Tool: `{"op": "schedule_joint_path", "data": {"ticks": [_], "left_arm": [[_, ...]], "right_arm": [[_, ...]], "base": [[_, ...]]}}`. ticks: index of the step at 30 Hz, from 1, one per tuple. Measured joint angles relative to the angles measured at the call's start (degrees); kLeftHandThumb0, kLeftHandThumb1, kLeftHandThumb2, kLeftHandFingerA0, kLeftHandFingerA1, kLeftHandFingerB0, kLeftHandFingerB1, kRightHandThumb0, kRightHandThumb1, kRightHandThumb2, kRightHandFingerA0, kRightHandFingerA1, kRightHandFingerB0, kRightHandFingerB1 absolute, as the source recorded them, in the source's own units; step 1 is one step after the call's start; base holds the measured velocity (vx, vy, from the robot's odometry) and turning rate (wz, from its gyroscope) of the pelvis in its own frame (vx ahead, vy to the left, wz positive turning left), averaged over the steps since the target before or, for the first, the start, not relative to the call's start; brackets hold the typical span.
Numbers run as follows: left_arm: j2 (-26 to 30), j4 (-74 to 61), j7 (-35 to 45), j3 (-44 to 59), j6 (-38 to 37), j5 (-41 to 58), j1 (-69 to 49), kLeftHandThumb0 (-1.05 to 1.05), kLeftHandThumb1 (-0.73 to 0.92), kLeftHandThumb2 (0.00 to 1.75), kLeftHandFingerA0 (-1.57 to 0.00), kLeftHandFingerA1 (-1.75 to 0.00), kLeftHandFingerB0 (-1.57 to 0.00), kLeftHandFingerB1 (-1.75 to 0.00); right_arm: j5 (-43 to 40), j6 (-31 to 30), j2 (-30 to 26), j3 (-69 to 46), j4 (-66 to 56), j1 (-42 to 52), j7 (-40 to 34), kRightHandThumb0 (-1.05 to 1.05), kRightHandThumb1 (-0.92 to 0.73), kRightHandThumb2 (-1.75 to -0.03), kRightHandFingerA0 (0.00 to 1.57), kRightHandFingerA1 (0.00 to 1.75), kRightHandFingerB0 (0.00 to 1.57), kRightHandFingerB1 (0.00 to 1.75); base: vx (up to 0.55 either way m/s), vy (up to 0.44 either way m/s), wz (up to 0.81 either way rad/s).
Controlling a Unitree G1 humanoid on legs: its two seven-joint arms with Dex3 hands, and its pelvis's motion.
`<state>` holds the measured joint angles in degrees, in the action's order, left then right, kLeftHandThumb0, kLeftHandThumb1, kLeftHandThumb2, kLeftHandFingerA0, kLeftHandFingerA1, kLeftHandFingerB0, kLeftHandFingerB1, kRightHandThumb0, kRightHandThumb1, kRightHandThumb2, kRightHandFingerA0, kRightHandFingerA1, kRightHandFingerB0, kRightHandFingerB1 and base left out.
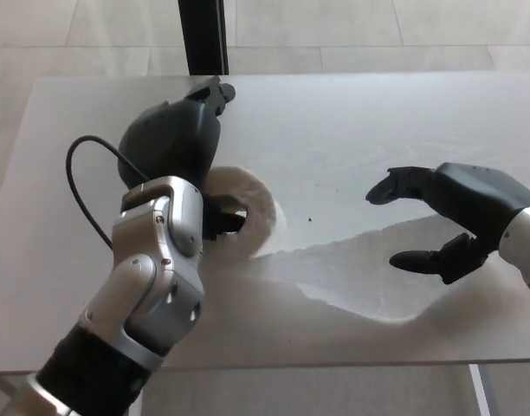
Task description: A toilet paper roll is kept in the middle of the desk infront of the robot. The robot places its left hand on the top of the toilet paper roll to hold it still and uses its right hand to tear off a piece of toilet paper from it and hands the paper to a person
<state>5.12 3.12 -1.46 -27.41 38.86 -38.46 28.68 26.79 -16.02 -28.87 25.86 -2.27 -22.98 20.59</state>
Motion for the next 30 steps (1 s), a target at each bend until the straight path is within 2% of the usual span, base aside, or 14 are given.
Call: {"op": "schedule_joint_path", "data": {"ticks": [9,10,16,22,28,29,30], "left_arm": [[-3.69,3.52,-0.34,-2.09,0.01,-0.27,-1.58,-0.56,0.88,0.64,-0.27,-0.49,-0.26,-0.39],[-3.83,3.69,-0.31,-2.47,0.01,-0.44,-1.47,-0.56,0.88,0.65,-0.27,-0.48,-0.26,-0.38],[-3.81,4.00,-0.05,-3.87,0.03,-1.10,-0.89,-0.54,0.88,0.64,-0.27,-0.48,-0.25,-0.39],[-3.36,4.08,0.06,-4.09,0.02,-1.49,-0.43,-0.54,0.87,0.64,-0.32,-0.45,-0.27,-0.38],[-2.83,4.08,-0.10,-4.45,-0.68,-1.57,-1.15,-0.55,0.85,0.64,-0.33,-0.49,-0.27,-0.40],[-2.83,4.08,-0.25,-4.43,-1.00,-1.57,-1.42,-0.57,0.86,0.65,-0.31,-0.48,-0.26,-0.40],[-2.83,4.08,-0.29,-4.41,-1.17,-1.57,-1.56,-0.52,0.66,1.06,-0.30,-0.60,-0.16,-0.51]], "right_arm": [[1.05,1.14,1.44,-0.60,1.76,-0.43,-0.02,-0.56,-0.66,-0.59,0.45,0.65,0.40,0.44],[1.22,1.14,1.50,-0.65,1.80,-0.44,0.03,-0.59,-0.52,-0.91,0.44,0.68,0.35,0.55],[2.50,1.24,1.48,-0.65,2.25,-0.68,0.62,-0.60,-0.53,-0.92,0.47,0.69,0.34,0.55],[3.41,1.32,1.44,-0.25,2.34,-0.67,1.90,-0.49,-0.50,-0.90,0.47,0.69,0.38,0.56],[4.30,1.30,1.05,-0.72,1.80,0.19,2.71,-0.54,-0.50,-0.90,0.47,0.68,0.39,0.55],[4.39,1.31,1.05,-0.93,1.76,0.34,2.72,-0.56,-0.64,-0.59,0.48,0.65,0.45,0.43],[4.45,1.30,1.04,-1.04,1.72,0.43,2.72,-0.61,-0.62,-0.60,0.35,0.63,0.39,0.44]], "base": [[0.00,0.000,0.00],[0.00,0.000,0.00],[0.00,0.000,0.00],[0.00,0.000,0.00],[0.00,0.000,0.00],[0.00,0.000,0.00],[0.00,0.000,0.00]]}}
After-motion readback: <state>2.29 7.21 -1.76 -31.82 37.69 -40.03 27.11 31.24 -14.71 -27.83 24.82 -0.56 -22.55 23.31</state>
